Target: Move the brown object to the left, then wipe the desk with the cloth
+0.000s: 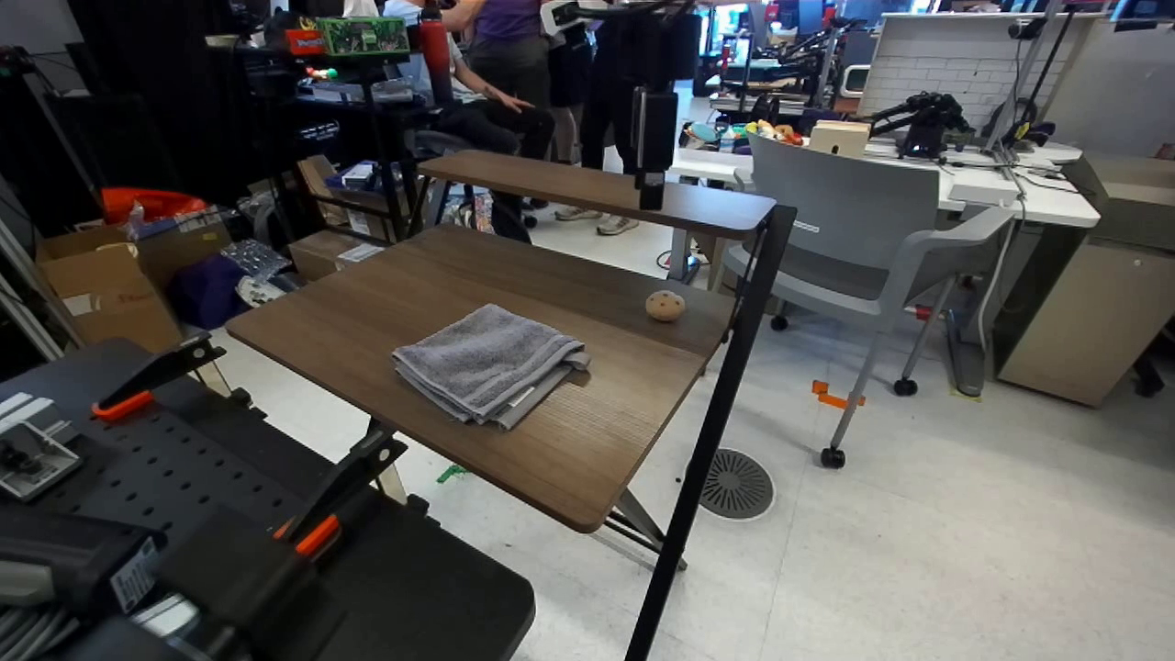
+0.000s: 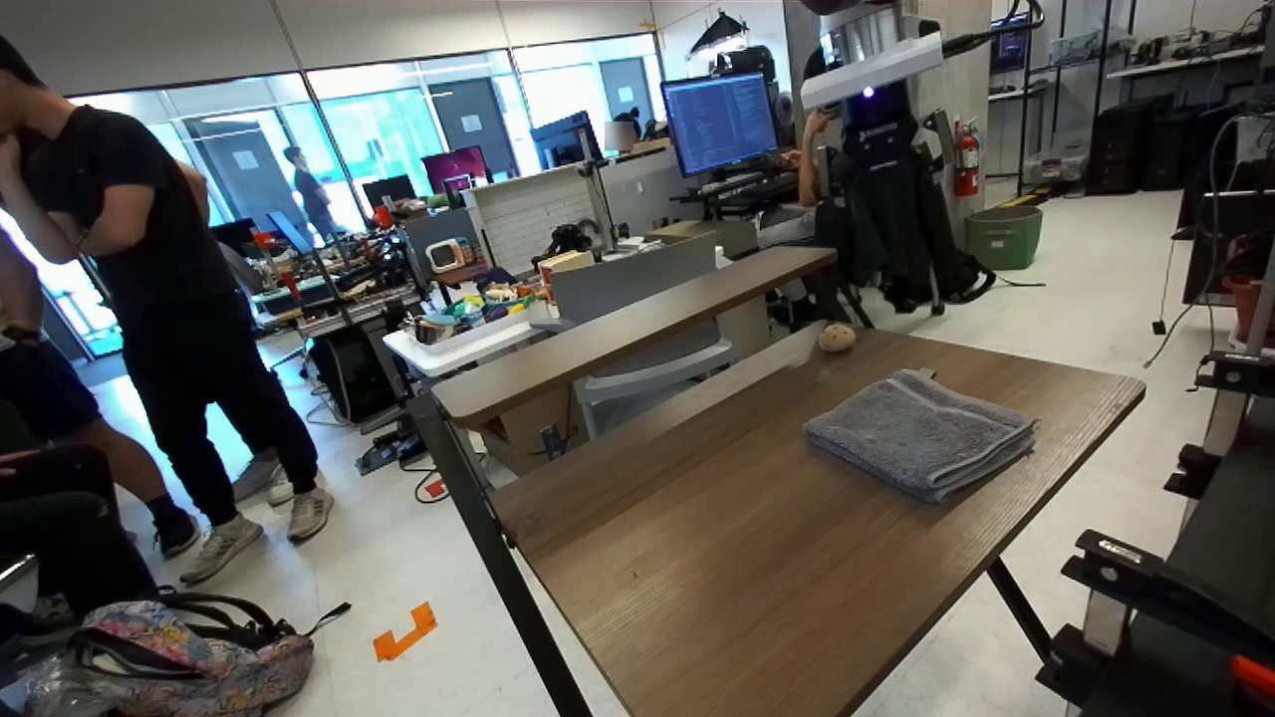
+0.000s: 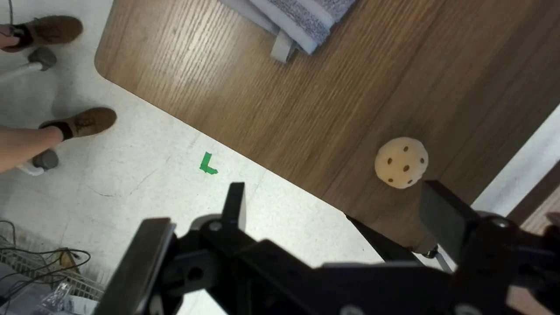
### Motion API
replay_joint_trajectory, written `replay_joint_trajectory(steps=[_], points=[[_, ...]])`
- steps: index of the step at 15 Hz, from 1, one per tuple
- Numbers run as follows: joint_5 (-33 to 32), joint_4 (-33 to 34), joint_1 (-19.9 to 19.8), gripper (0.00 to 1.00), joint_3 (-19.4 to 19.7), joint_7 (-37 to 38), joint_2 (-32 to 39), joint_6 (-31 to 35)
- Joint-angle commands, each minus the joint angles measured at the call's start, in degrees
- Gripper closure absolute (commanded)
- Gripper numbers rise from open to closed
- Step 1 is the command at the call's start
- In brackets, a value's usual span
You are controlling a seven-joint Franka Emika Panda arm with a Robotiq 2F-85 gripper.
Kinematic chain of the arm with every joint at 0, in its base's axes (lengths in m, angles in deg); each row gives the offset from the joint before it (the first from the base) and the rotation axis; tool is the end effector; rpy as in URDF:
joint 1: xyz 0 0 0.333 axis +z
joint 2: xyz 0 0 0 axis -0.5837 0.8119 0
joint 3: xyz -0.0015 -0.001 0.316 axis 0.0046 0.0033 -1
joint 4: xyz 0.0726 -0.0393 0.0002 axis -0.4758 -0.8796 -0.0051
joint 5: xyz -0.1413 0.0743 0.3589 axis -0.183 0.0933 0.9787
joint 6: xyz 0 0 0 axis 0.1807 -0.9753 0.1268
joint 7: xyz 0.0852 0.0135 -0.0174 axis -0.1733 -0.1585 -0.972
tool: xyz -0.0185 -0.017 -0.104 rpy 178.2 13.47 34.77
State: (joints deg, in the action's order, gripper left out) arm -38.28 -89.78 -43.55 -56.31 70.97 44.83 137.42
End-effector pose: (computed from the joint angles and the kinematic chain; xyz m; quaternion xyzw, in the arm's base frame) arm 0.7037 -0.1748 0.2513 0.8640 -0.4995 -0.0374 0.0505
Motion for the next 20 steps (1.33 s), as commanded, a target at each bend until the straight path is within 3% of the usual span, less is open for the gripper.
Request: replay_joint_trajectory(steps=[1,2,3,7,10,12,13,17,20], points=[[0.9,1.7,0.8,0.00,1.2,-1.2,0.9,-1.4],[0.9,2.5,0.8,0.00,1.2,-1.5,1.3,-2.2],[-3.8,0.9,1.7,0.00,2.6,-6.0,0.8,1.1],[-10.9,-0.6,3.1,0.00,5.1,-12.3,0.3,2.1],[-14.9,-4.8,5.0,0.00,6.4,-12.6,0.8,13.5],[-12.0,-4.4,4.8,0.00,5.2,-10.4,3.8,23.0],[-8.2,-7.6,3.9,0.00,3.8,-8.8,3.8,27.1],[3.1,-7.9,2.5,0.00,0.3,-8.7,8.7,36.5],[10.9,-5.3,0.7,0.00,-2.6,-9.4,11.4,39.7]])
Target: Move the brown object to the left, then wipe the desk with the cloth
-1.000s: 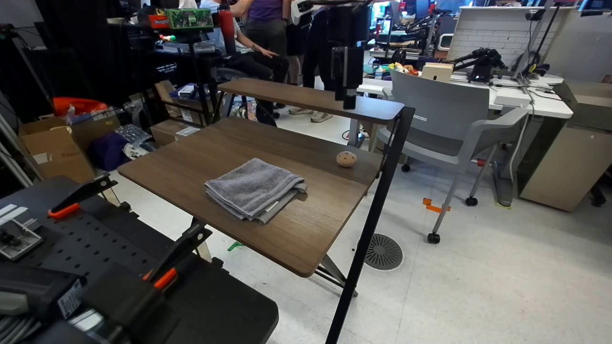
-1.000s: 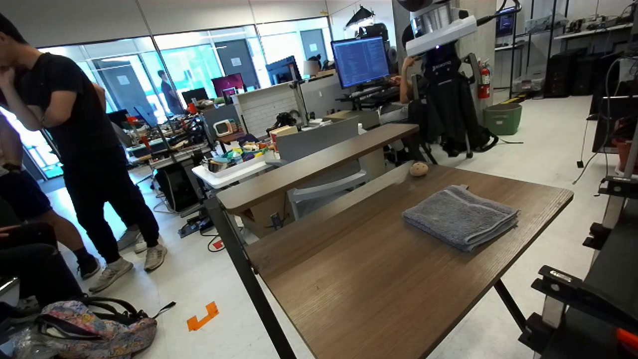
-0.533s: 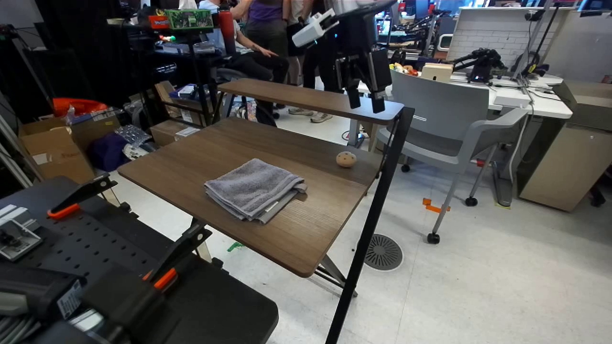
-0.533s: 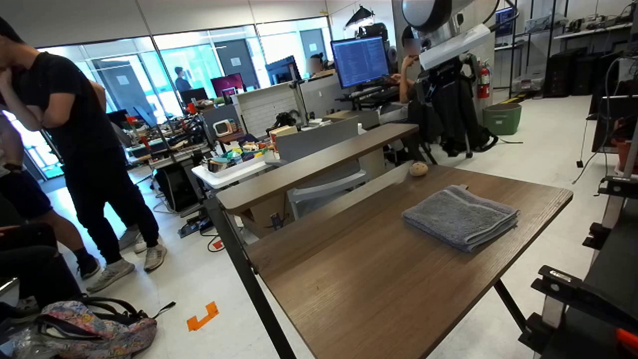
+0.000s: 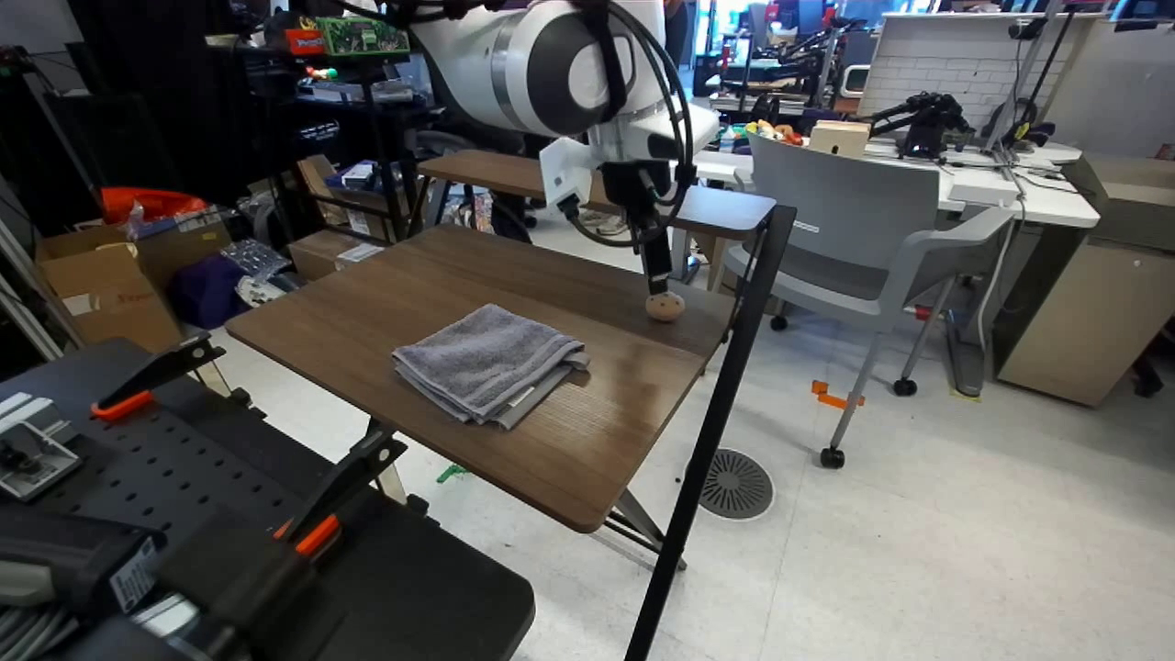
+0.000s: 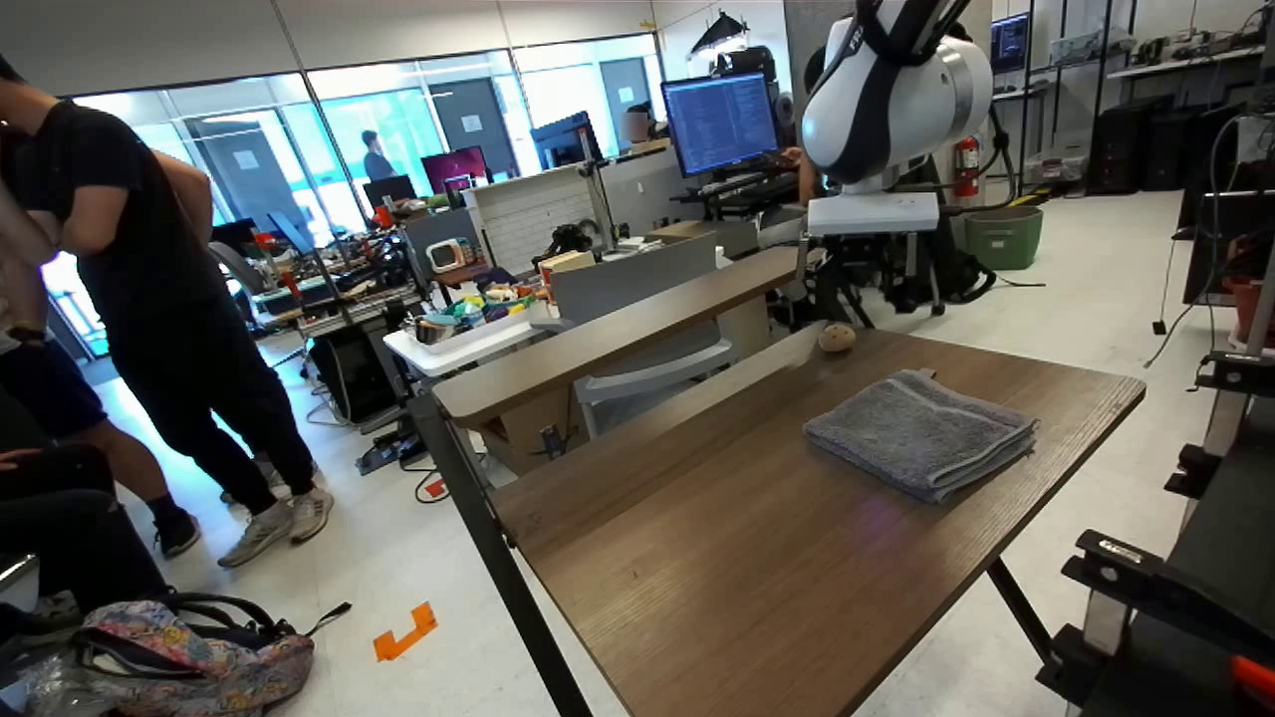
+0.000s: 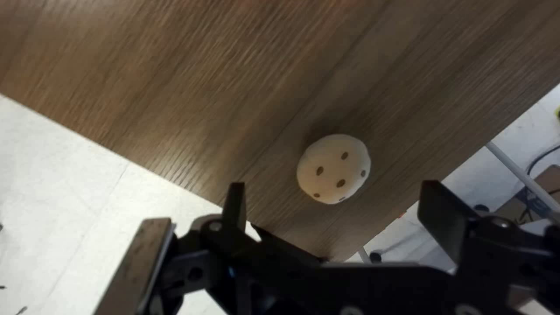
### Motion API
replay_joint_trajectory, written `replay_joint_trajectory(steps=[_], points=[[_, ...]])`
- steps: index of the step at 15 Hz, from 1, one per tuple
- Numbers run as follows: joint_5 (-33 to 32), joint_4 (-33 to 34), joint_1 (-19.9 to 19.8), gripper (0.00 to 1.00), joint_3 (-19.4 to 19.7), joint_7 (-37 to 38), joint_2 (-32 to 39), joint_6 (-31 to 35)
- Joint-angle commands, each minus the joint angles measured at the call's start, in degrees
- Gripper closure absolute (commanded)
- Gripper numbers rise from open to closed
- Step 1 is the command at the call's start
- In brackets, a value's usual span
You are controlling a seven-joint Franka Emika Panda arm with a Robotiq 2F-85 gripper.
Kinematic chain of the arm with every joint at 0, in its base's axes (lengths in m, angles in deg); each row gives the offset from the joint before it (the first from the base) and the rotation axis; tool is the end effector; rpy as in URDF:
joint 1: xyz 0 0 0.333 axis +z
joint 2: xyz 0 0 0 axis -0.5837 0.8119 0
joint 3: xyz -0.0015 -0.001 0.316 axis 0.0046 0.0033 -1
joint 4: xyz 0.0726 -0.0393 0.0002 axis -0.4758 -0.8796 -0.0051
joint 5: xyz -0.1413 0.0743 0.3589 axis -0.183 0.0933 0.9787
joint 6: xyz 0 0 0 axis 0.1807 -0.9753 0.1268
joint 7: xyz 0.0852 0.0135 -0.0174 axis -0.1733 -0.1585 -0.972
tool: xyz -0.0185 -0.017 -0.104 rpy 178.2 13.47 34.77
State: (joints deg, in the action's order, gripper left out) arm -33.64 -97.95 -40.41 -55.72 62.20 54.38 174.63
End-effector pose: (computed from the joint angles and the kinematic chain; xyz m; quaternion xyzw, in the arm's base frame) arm 0.7096 -0.1485 0.1308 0.8962 -0.4254 0.1257 0.0010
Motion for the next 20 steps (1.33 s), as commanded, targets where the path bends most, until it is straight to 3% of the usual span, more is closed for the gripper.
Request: replay_joint_trajectory(steps=[1,6,10,11,14,20], points=[[8.6,3.5,-2.9,0.00,-4.2,-0.6,2.3,3.2],[14.5,8.1,-5.4,0.00,-8.9,-6.8,5.8,14.5],[12.9,10.9,-5.3,0.00,-8.3,-14.0,10.1,20.6],[13.7,6.0,-4.0,0.00,-7.1,-11.9,6.5,15.9],[13.7,7.3,-3.8,0.00,-6.9,-13.1,8.2,18.2],[12.6,4.5,1.1,0.00,2.6,-8.6,7.9,15.8]])
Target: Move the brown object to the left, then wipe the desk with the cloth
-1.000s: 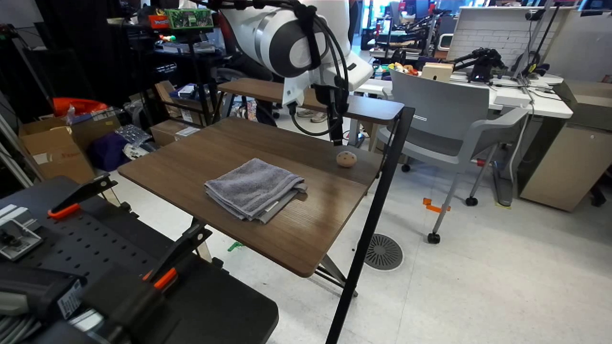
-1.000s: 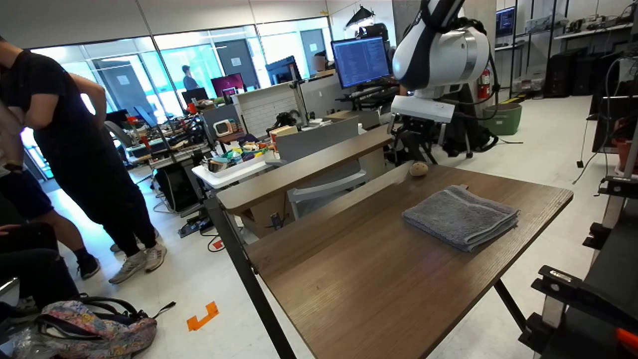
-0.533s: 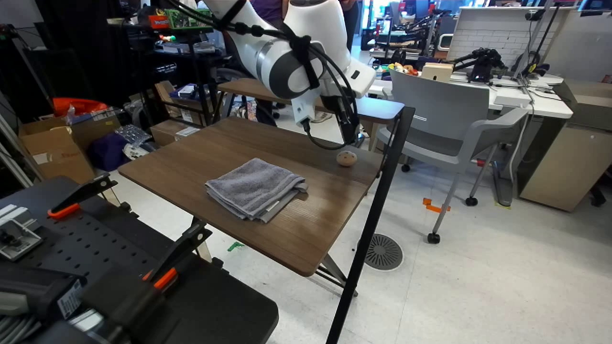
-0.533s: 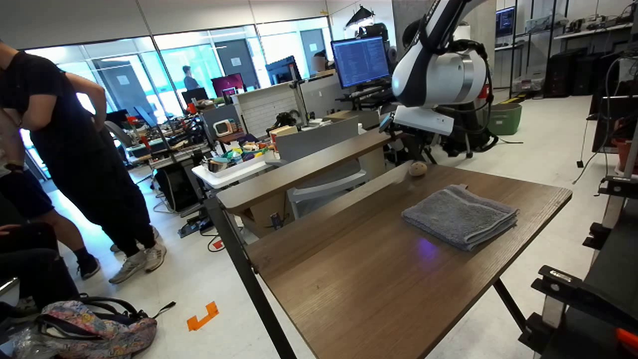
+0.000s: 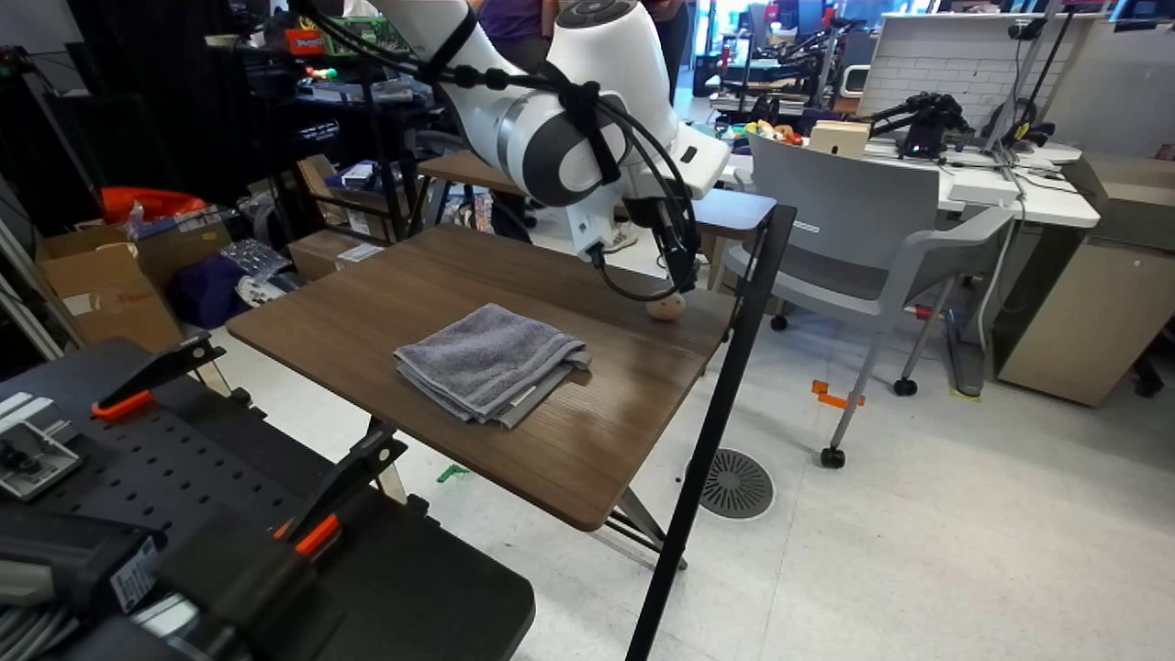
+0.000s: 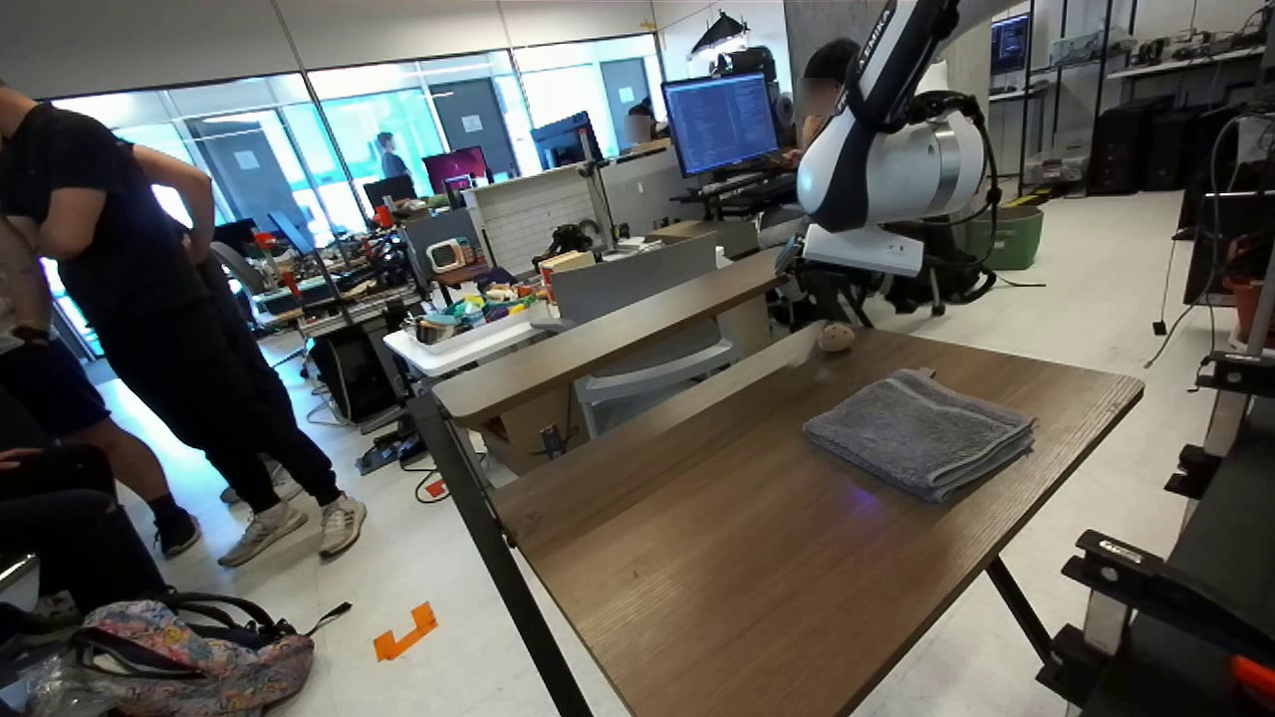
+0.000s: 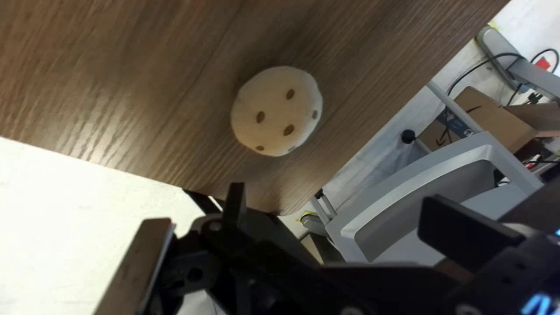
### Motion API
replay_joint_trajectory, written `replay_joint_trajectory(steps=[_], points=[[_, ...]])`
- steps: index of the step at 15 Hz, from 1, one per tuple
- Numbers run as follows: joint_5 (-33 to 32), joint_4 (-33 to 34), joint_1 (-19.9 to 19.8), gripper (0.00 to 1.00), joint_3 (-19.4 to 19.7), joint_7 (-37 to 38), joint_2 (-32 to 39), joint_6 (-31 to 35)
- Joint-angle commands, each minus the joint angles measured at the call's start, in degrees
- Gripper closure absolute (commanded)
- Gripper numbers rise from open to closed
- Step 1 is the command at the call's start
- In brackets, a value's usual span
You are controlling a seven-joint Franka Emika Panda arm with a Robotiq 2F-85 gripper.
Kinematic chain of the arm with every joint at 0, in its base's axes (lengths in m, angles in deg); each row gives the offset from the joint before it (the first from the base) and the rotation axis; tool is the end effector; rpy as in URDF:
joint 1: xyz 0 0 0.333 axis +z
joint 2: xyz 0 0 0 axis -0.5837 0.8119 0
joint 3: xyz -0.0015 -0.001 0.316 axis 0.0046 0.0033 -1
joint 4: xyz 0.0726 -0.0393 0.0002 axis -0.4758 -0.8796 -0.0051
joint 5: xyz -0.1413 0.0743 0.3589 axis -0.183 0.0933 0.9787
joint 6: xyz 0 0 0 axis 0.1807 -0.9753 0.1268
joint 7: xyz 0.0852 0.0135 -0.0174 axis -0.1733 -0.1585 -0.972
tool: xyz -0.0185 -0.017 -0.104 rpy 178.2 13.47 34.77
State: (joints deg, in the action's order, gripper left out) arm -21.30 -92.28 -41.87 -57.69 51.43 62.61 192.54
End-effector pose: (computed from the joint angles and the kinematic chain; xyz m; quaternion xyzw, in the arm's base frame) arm 0.7255 -0.1631 0.1024 -0.8720 0.4183 -0.2489 0.0514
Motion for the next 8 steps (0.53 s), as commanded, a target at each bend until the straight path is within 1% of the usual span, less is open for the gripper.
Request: replay_joint_trajectory(steps=[1,2,4,5,8], points=[[0.0,-1.7,3.2,0.00,5.8,2.5,-0.3,-2.7],[-0.1,-1.9,3.3,0.00,6.2,2.6,-0.4,-3.4],[0.2,-2.1,2.3,0.00,4.8,1.7,-0.5,-4.5],[0.6,-2.3,1.3,0.00,2.8,0.7,-0.7,-4.0],[1.1,-2.9,0.3,0.00,-0.8,-0.7,-1.1,-3.2]])
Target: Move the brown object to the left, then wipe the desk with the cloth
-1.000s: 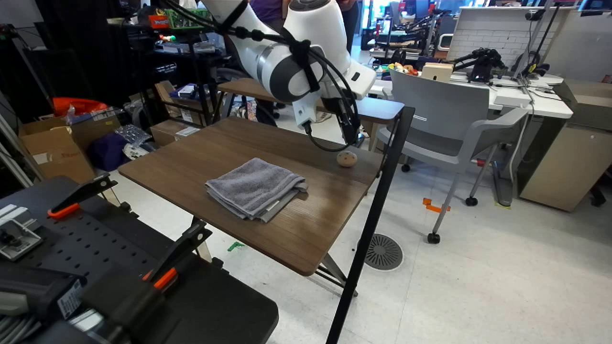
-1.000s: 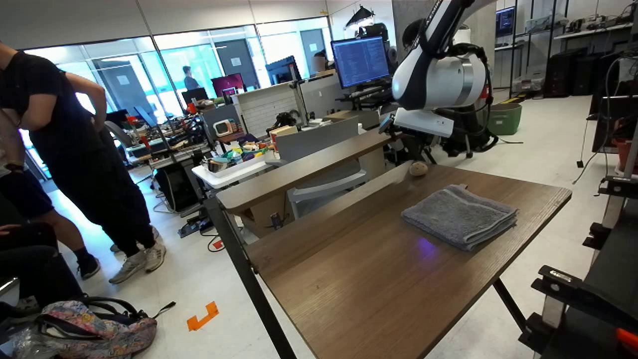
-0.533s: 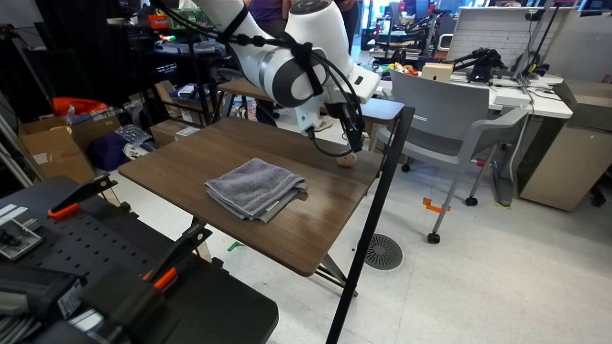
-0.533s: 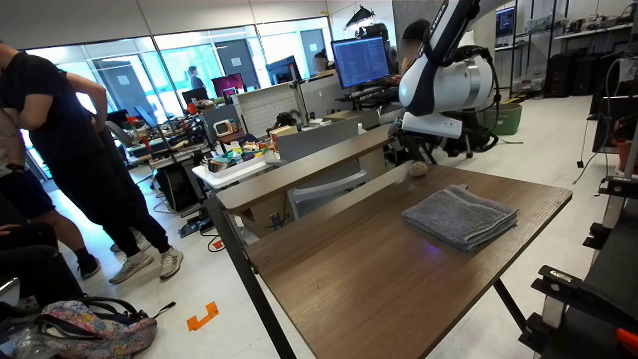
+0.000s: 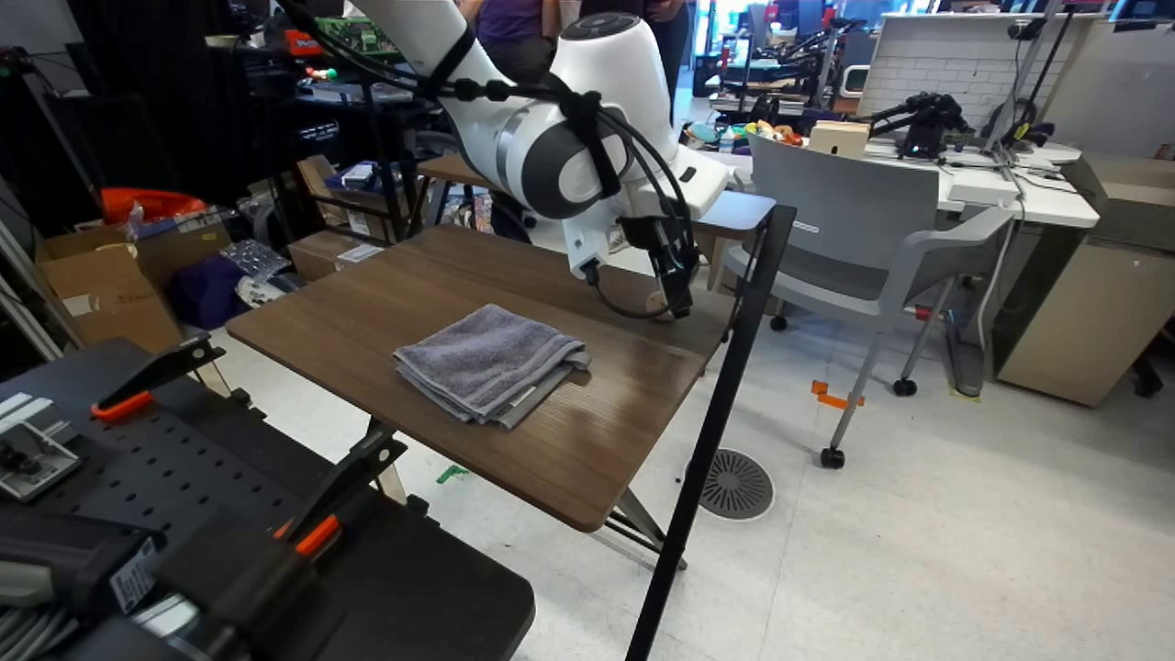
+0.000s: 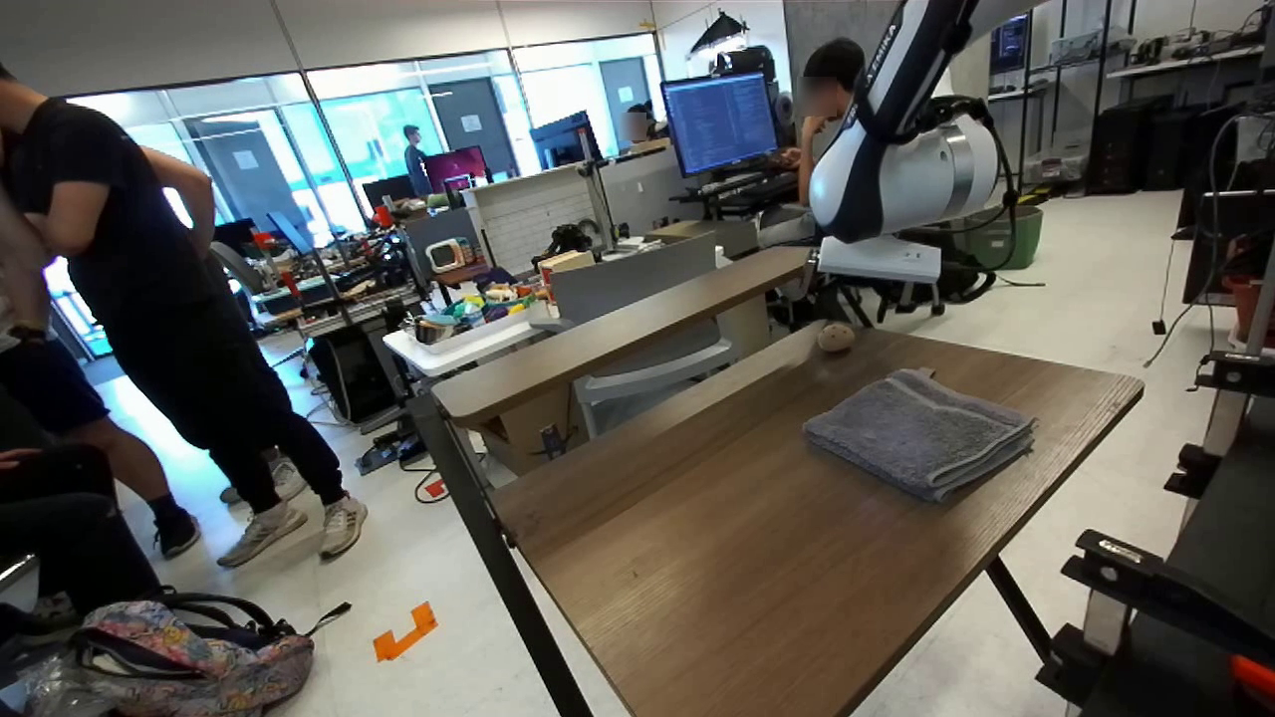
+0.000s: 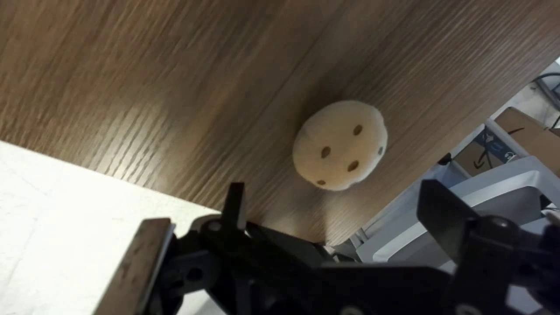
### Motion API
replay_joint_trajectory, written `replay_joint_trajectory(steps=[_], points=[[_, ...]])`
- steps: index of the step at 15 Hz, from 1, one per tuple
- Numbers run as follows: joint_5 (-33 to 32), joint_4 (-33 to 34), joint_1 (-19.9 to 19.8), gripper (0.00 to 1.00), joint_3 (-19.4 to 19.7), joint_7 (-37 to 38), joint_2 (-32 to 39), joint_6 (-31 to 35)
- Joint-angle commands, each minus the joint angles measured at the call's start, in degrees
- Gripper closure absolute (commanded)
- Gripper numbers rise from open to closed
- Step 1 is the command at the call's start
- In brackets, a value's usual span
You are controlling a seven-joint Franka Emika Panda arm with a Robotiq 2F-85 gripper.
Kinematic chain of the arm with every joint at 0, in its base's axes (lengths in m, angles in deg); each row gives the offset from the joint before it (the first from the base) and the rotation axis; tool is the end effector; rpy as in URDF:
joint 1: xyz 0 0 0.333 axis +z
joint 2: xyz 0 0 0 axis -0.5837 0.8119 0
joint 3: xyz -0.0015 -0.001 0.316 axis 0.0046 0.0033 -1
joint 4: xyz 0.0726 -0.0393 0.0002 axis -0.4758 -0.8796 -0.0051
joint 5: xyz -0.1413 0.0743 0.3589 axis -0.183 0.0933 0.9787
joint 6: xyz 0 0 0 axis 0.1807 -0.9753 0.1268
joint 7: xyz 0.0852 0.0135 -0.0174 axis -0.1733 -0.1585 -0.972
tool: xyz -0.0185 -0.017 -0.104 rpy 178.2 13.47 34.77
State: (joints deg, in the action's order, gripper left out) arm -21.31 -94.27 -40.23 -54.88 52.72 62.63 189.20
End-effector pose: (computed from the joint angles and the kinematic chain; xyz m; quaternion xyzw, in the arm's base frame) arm 0.7114 -0.1675 0.0846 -0.8793 0.4258 -0.2113 0.0289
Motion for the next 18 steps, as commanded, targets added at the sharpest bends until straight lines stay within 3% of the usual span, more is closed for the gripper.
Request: replay_joint_trajectory(steps=[1,4,12,18], points=[[1.2,-0.7,-1.6,0.00,-4.6,-2.3,-1.0,0.3],[1.2,0.4,-1.1,0.00,-4.8,-1.2,-0.3,-0.1],[1.2,4.1,0.0,0.00,-0.7,4.7,1.4,-6.7],[1.2,10.0,-0.3,0.00,-1.2,11.2,4.1,-11.7]])
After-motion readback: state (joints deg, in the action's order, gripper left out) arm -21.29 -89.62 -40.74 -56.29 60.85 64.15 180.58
